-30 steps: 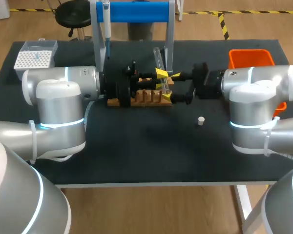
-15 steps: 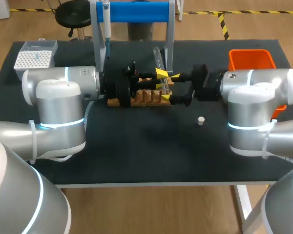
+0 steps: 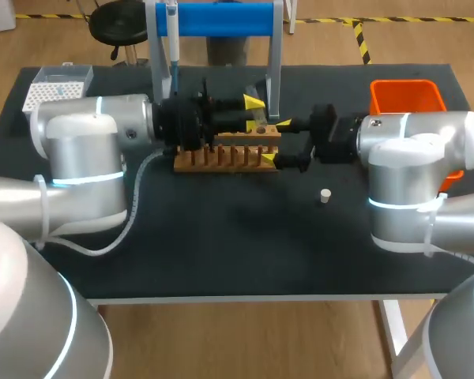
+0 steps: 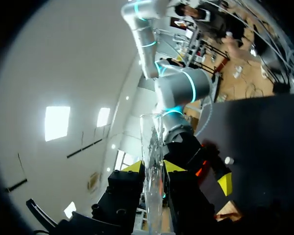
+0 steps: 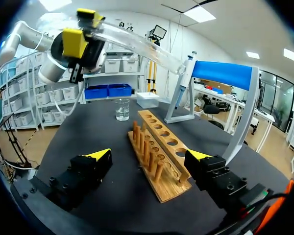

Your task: Invert the test tube, pick up the pipette, mount the tip to pipette, aspirate from beaker and dispense into the tube, eject the tip, return the pipette, and cap with the stopper.

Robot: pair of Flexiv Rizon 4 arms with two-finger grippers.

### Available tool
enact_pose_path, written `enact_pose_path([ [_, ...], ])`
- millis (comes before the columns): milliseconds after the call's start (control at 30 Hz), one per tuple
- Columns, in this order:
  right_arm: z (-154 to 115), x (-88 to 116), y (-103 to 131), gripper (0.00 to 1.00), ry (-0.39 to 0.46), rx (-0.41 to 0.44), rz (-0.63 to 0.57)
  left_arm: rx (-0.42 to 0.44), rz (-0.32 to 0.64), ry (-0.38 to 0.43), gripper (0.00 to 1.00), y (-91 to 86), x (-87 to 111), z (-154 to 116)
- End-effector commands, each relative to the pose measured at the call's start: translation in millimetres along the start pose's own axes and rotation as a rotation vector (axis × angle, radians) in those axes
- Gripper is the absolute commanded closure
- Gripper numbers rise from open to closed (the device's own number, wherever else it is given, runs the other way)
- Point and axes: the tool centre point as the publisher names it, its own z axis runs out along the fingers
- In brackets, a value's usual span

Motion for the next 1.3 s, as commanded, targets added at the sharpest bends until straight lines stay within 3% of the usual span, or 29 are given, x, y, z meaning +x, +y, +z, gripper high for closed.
enact_pose_path([
  [33,-1,1,-1,0.00,-0.002,-0.001,0.000,-0.002,-0.545,-0.002,1.00,2.7,-10.0,-3],
  [167,-1,1,-1,0.00,-0.002,-0.001,0.000,-0.050,-0.788,-0.027,1.00,2.5,-13.5,-1],
  [200,-1,1,-1,0.00,-0.002,-0.001,0.000,-0.064,-0.830,-0.075,1.00,2.2,-15.8,-4],
  [800,-1,1,-1,0.00,-0.002,-0.001,0.000,-0.074,-0.830,-0.059,1.00,0.1,-20.2,-3],
  [967,-1,1,-1,0.00,-0.002,-0.001,0.000,-0.044,-1.019,-0.047,1.00,13.2,-26.9,-15],
  [1300,-1,1,-1,0.00,-0.002,-0.001,0.000,-0.084,-1.137,-0.010,1.00,36.6,-38.1,-17],
])
